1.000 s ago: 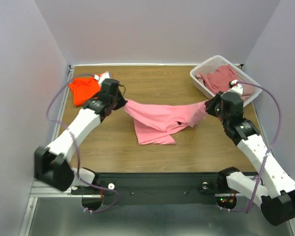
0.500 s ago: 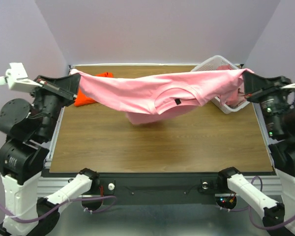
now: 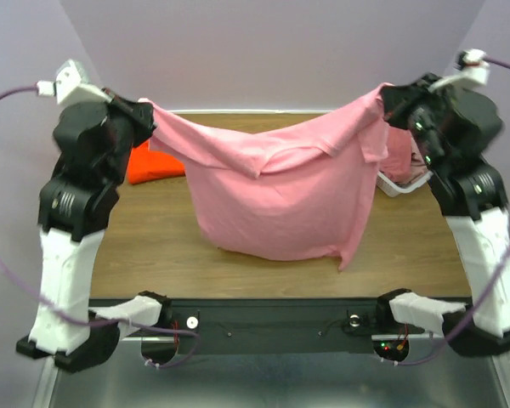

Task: Fold and stack the t-shirts
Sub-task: Flatten the tshirt out

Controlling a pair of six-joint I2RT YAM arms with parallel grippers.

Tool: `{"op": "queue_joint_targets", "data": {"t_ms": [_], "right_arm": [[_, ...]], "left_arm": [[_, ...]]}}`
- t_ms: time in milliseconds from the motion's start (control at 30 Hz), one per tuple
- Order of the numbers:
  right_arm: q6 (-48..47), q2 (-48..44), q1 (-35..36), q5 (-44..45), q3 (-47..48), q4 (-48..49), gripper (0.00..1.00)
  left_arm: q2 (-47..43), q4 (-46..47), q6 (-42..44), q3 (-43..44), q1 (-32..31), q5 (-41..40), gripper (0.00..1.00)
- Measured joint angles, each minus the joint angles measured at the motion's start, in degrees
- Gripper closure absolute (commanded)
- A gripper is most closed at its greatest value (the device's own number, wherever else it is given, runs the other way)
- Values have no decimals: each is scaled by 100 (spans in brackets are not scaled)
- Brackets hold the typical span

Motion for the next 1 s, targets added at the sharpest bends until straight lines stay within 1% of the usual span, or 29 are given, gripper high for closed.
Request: {"op": "queue_joint_targets", "data": {"t_ms": [67, 167, 200, 233, 300, 333, 400, 500, 600, 667, 733, 767, 800, 833, 867, 900, 933, 967, 1000], "right_arm": [[-81, 570, 0, 13, 319, -52, 100], [-225, 1615, 2, 42, 984, -116, 100], [-291, 2037, 0, 50, 1340, -192, 100], [-332, 2271, 0, 46, 1569, -192, 100], [-424, 2771, 0, 13, 2194, -267, 100], [-452, 2935, 0, -42, 2455, -269, 100], [-494, 3053, 0, -170, 2728, -221, 100], [-522, 2868, 0, -269, 2677, -157, 99], [-584, 2371, 0, -214, 2153, -105, 100], [-636, 1952, 0, -144, 1543, -31, 100], [-669, 1585, 0, -79, 1008, 2, 99], [-684, 1325, 0, -7, 555, 39, 100], [-693, 1137, 0, 42, 175, 103, 100], [-684, 914, 2, 127, -251, 116, 100], [-678, 693, 2, 225, -774, 184, 100], [-645, 452, 0, 323, -1392, 175, 99], [-619, 317, 0, 398, -1821, 142, 100], [-520, 166, 0, 479, -2382, 157, 100], [-437, 44, 0, 514, -2879, 101, 100]], "left_arm": [[516, -4, 79, 289, 348, 146, 100], [1733, -214, 203, 1561, 1043, 826, 100], [2258, -243, 229, 2157, 1283, 1040, 100], [2662, -247, 256, 2586, 1482, 1263, 100], [3134, -391, 306, 3156, 1821, 1792, 100], [3239, -400, 313, 3274, 1965, 1961, 100], [3187, -369, 306, 3200, 2271, 2441, 100], [2774, -282, 310, 2752, 2518, 2802, 100], [2085, -232, 348, 1952, 2542, 2911, 100], [1572, -83, 361, 1152, 2538, 2885, 100], [949, -48, 326, 173, 2540, 2791, 100], [505, 195, 260, -636, 2544, 2715, 100], [155, 284, 205, -1241, 2544, 2662, 100], [-297, 382, 116, -2122, 2544, 2610, 100], [-599, 433, 59, -2708, 2544, 2577, 100], [-1027, 409, -103, -3504, 2542, 2538, 100], [-1276, 382, -223, -4033, 2544, 2531, 100], [-1644, 470, -372, -4892, 2544, 2564, 100], [-1917, 575, -494, -5549, 2544, 2573, 100]]}}
